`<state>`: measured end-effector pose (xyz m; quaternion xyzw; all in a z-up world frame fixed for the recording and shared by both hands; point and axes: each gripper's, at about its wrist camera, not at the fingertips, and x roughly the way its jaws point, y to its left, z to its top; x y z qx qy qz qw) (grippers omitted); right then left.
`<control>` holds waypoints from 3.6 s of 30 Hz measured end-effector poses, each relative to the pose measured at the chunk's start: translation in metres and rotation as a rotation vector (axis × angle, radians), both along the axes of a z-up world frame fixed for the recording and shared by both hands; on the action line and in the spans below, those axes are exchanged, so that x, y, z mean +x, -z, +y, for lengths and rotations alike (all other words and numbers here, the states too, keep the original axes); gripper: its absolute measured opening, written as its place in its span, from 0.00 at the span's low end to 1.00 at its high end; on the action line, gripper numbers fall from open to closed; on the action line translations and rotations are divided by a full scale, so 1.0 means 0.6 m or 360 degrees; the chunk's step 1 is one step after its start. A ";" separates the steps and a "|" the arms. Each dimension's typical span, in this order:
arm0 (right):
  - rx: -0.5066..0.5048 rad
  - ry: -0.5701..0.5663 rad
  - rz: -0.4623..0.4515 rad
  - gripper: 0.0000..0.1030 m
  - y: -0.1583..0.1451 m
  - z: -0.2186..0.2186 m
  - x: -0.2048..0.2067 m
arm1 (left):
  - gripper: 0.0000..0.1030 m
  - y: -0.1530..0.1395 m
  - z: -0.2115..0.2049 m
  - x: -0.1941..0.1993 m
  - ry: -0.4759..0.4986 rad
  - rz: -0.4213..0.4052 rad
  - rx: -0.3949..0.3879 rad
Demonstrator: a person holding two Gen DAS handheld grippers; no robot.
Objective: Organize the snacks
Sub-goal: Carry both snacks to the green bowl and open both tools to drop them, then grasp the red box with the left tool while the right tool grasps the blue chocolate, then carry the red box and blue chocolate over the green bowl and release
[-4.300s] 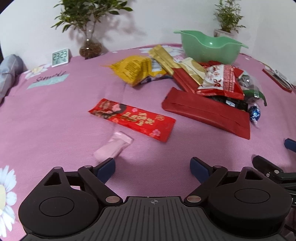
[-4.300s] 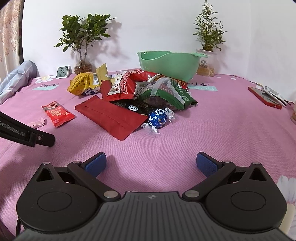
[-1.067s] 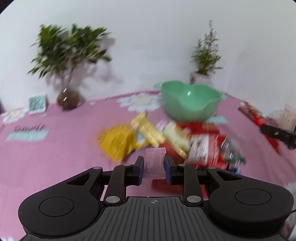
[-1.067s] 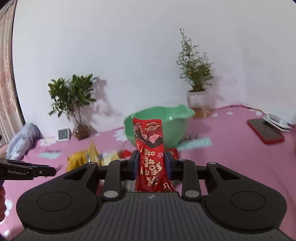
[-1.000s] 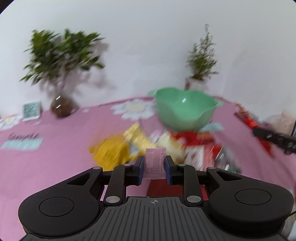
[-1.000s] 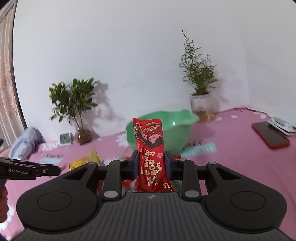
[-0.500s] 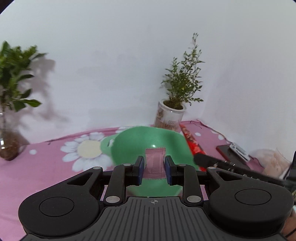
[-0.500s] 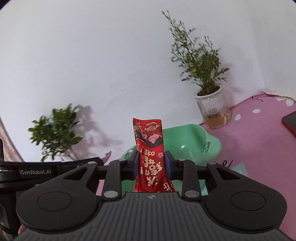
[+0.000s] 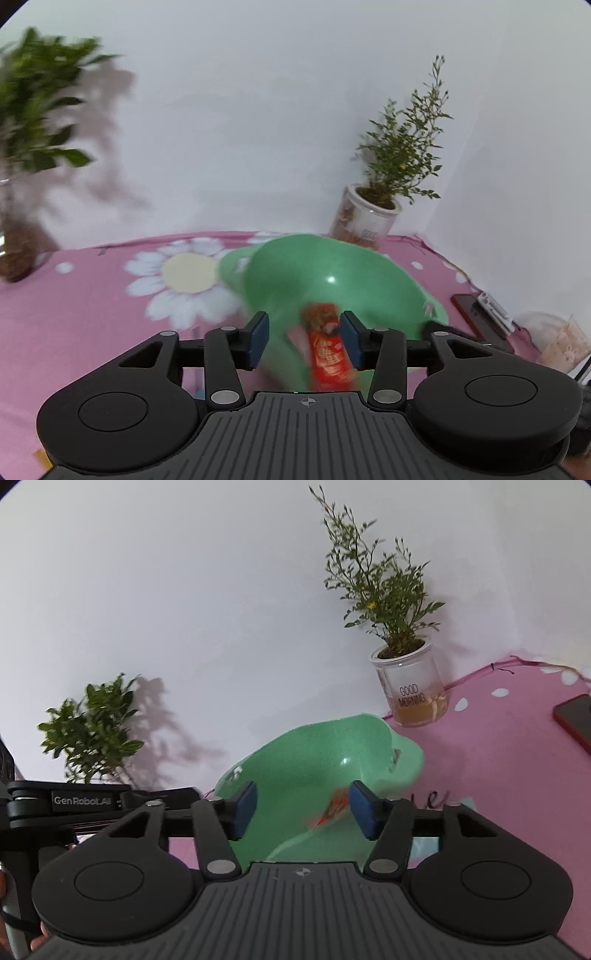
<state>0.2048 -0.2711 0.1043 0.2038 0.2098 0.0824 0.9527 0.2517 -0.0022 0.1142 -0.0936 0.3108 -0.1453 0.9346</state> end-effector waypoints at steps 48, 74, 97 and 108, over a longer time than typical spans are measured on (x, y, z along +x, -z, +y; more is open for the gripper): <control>-0.0627 -0.0180 0.0120 0.65 0.119 0.126 -0.321 | 1.00 0.162 0.039 -0.330 -0.0183 0.0362 0.0165; -0.0632 -0.0052 0.0249 0.51 0.139 0.090 -0.288 | 1.00 0.180 0.015 -0.319 -0.0180 0.0285 0.0400; -0.0577 0.0148 0.0211 0.31 0.137 0.033 -0.317 | 1.00 0.176 0.080 -0.351 -0.0365 0.0193 0.0413; -0.0612 0.0140 0.0225 0.31 0.141 0.045 -0.316 | 1.00 0.185 0.089 -0.340 -0.0360 0.0264 0.0377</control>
